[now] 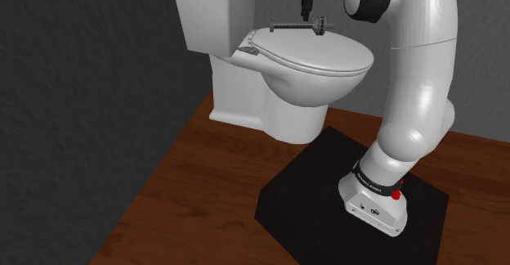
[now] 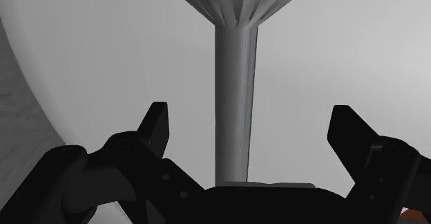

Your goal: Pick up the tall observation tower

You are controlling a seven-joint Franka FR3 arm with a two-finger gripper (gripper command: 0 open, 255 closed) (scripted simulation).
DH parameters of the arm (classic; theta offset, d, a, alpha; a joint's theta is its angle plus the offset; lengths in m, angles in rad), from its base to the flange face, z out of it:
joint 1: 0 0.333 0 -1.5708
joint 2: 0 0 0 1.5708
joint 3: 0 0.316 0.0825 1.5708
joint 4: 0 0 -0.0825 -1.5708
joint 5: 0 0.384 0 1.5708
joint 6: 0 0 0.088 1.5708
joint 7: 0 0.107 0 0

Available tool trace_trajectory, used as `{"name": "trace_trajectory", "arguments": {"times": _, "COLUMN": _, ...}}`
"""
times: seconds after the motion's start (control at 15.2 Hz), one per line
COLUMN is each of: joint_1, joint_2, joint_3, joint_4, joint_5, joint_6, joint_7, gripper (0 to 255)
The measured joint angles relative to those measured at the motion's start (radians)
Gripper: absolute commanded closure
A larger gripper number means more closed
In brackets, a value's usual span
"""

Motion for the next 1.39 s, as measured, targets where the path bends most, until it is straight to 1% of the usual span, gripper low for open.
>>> {"name": "trace_trajectory", "arguments": {"times": 0.46, "joint_1": 0.015, "joint_2": -0.001, "joint_3": 0.003, "joint_4": -0.097, "joint_5": -0.003, "joint_6": 0.094, "joint_7": -0.010, "gripper": 0}}
{"name": "trace_trajectory", "arguments": {"times": 0.53, "joint_1": 0.016, "joint_2": -0.002, "joint_3": 0.003, "joint_4": -0.104, "joint_5": -0.004, "joint_6": 0.101, "joint_7": -0.011, "gripper": 255}}
{"name": "trace_trajectory", "arguments": {"times": 1.19, "joint_1": 0.017, "joint_2": -0.004, "joint_3": 0.002, "joint_4": -0.112, "joint_5": -0.004, "joint_6": 0.108, "joint_7": -0.011, "gripper": 255}}
{"name": "trace_trajectory", "arguments": {"times": 1.39, "joint_1": 0.010, "joint_2": 0.002, "joint_3": 0.003, "joint_4": -0.076, "joint_5": -0.002, "joint_6": 0.078, "joint_7": -0.011, "gripper": 255}}
